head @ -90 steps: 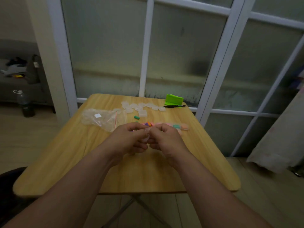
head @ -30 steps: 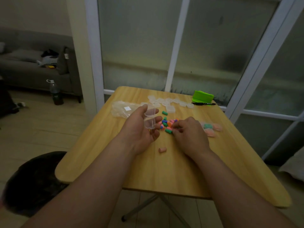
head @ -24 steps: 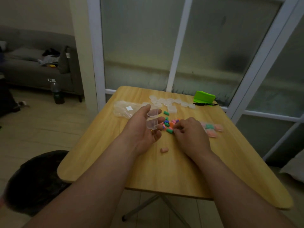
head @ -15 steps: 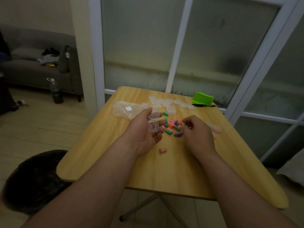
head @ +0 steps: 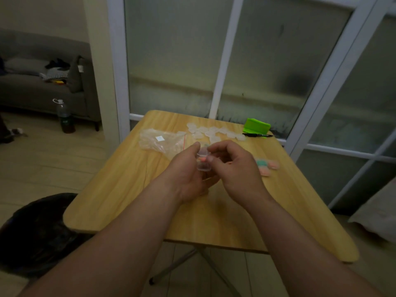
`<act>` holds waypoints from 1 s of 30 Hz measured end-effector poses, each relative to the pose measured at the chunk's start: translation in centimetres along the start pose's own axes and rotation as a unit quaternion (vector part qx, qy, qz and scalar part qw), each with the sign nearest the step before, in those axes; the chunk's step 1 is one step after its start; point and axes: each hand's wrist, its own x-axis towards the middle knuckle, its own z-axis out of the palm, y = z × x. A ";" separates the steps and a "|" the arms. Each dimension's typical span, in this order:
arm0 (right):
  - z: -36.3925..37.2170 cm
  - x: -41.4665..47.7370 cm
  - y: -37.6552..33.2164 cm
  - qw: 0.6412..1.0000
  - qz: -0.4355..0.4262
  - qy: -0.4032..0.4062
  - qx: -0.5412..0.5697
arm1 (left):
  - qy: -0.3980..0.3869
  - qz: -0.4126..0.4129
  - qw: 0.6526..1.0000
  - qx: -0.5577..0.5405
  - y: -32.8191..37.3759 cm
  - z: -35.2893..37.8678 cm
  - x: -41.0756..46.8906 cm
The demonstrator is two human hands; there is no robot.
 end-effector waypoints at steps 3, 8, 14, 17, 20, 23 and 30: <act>0.2 -0.4 0.1 0.999 -0.008 -0.024 -0.026 | 0.000 -0.002 1.000 -0.004 0.1 0.0 -0.1; 0.4 -0.4 0.9 0.992 -0.043 -0.043 -0.107 | 0.014 -0.021 0.999 0.035 0.2 -1.0 0.5; 0.9 -0.6 0.9 0.986 -0.076 -0.029 -0.143 | 0.012 -0.016 1.000 -0.019 0.5 -1.1 0.5; 0.9 -0.6 0.8 0.981 -0.096 -0.029 -0.164 | 0.008 -0.018 1.000 -0.024 0.7 -1.2 0.1; 0.0 0.5 0.8 0.990 -0.071 0.029 -0.120 | 0.035 0.001 0.999 -0.028 1.2 -0.9 -0.1; -1.8 1.9 1.4 0.987 0.012 0.113 -0.114 | 0.074 0.020 0.997 -0.007 1.7 -1.2 -0.2; -0.9 2.5 4.9 0.957 0.101 0.037 -0.268 | 0.097 0.023 0.995 0.007 2.0 -1.7 -0.4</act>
